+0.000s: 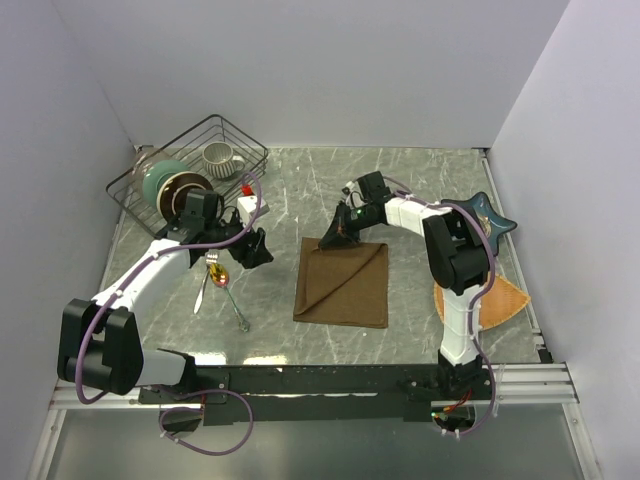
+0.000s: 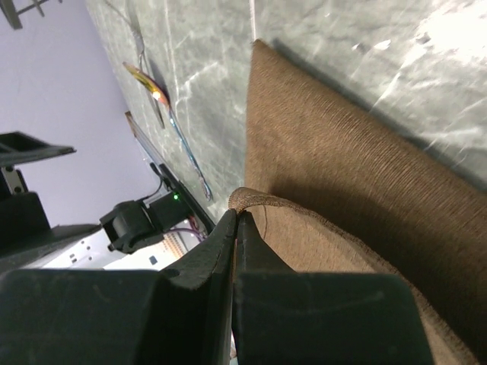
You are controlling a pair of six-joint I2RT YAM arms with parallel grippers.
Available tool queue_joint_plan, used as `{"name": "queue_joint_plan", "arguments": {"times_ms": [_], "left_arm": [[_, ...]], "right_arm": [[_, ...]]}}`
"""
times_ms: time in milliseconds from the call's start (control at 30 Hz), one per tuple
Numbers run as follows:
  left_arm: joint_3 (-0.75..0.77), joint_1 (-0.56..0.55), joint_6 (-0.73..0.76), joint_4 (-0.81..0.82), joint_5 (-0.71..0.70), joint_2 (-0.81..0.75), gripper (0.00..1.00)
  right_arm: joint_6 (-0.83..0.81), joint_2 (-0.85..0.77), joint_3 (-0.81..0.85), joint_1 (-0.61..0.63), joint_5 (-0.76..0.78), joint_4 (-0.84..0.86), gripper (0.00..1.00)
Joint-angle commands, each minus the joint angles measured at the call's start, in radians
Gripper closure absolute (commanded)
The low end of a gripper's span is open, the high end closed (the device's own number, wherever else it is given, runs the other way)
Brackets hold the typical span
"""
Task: Fold the napkin into a case and place the utensils inside
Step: Fold the top corner of the square-folded napkin into a folded napkin.
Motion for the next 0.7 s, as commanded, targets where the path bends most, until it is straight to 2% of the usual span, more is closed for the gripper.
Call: {"name": "queue_joint_plan", "arguments": {"times_ms": [0, 667], "left_arm": [[0.008, 0.009, -0.008, 0.003, 0.032, -0.004, 0.29], [0.001, 0.02, -0.006, 0.0, 0.027, 0.004, 0.28]], "right_arm": [[0.032, 0.026, 0.055, -0.002, 0.003, 0.043, 1.0], [0.076, 0.09, 0.1, -0.001, 0.005, 0.069, 1.0]]}}
